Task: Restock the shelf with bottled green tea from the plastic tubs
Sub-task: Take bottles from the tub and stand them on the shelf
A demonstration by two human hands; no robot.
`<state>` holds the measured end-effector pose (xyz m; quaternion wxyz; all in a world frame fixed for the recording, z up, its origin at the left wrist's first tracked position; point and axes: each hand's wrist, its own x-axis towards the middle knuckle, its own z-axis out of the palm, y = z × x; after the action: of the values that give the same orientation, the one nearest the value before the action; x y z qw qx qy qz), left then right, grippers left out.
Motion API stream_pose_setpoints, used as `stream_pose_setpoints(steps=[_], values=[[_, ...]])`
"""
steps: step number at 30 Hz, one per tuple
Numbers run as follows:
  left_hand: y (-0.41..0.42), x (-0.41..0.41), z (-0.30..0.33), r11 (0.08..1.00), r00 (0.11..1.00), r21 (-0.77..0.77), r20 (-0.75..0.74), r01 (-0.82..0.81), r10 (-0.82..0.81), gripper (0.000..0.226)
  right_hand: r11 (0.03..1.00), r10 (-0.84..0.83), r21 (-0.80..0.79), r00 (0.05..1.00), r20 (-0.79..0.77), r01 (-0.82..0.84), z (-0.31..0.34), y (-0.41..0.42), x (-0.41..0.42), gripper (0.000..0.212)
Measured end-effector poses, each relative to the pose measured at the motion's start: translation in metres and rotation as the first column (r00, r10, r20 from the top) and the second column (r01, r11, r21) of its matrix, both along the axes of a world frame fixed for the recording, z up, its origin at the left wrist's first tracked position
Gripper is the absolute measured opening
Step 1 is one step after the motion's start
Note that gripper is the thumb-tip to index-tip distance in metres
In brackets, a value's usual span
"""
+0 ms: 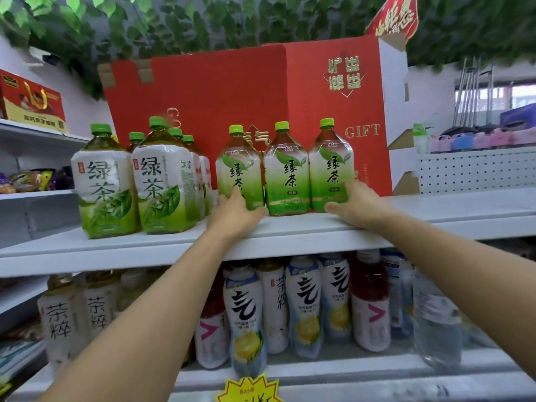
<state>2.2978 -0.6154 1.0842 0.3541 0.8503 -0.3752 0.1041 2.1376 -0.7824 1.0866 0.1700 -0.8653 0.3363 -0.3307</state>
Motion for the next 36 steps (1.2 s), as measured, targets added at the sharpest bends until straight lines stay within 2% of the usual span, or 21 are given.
stream_pose_setpoints(steps=[2, 5, 10, 13, 18, 21, 25, 30, 36], values=[[0.01, -0.018, -0.01, 0.998, 0.992, 0.015, 0.112, 0.065, -0.066, 0.083, 0.989, -0.009, -0.149, 1.0, -0.027, 0.005, -0.013, 0.019, -0.024, 0.061], [0.024, -0.057, -0.035, 0.973, 0.95, -0.099, 0.259, 0.208, -0.177, 0.072, 0.931, -0.014, -0.362, 0.997, 0.07, 0.039, -0.038, 0.043, -0.061, 0.062], [0.029, -0.141, -0.099, 0.936, 0.866, -0.145, 0.444, 0.322, -0.229, 0.071, 0.827, 0.008, -0.554, 0.984, 0.177, 0.093, -0.091, 0.058, -0.138, 0.056], [0.019, -0.192, -0.137, 0.933, 0.853, -0.114, 0.453, 0.342, -0.258, 0.076, 0.823, -0.03, -0.559, 0.99, 0.136, 0.102, -0.124, 0.06, -0.198, 0.058], [-0.006, -0.3, -0.19, 0.931, 0.868, -0.059, 0.388, 0.36, -0.311, 0.069, 0.821, -0.127, -0.561, 0.992, -0.002, 0.104, -0.186, 0.051, -0.322, 0.055], [-0.033, -0.369, -0.221, 0.938, 0.878, 0.076, 0.333, 0.338, -0.343, 0.068, 0.846, -0.238, -0.521, 0.955, -0.175, 0.115, -0.222, 0.033, -0.402, 0.054], [-0.075, -0.453, -0.259, 0.895, 0.879, 0.29, 0.24, 0.34, -0.411, 0.069, 0.888, -0.321, -0.434, 0.882, -0.344, 0.153, -0.261, 0.005, -0.5, 0.056], [-0.123, -0.546, -0.296, 0.833, 0.842, 0.358, 0.185, 0.422, -0.506, 0.068, 0.914, -0.365, -0.327, 0.842, -0.397, 0.242, -0.29, -0.021, -0.597, 0.061], [-0.193, -0.631, -0.326, 0.738, 0.768, 0.413, 0.128, 0.533, -0.627, 0.061, 0.925, -0.38, -0.175, 0.813, -0.442, 0.338, -0.32, -0.077, -0.68, 0.056]])
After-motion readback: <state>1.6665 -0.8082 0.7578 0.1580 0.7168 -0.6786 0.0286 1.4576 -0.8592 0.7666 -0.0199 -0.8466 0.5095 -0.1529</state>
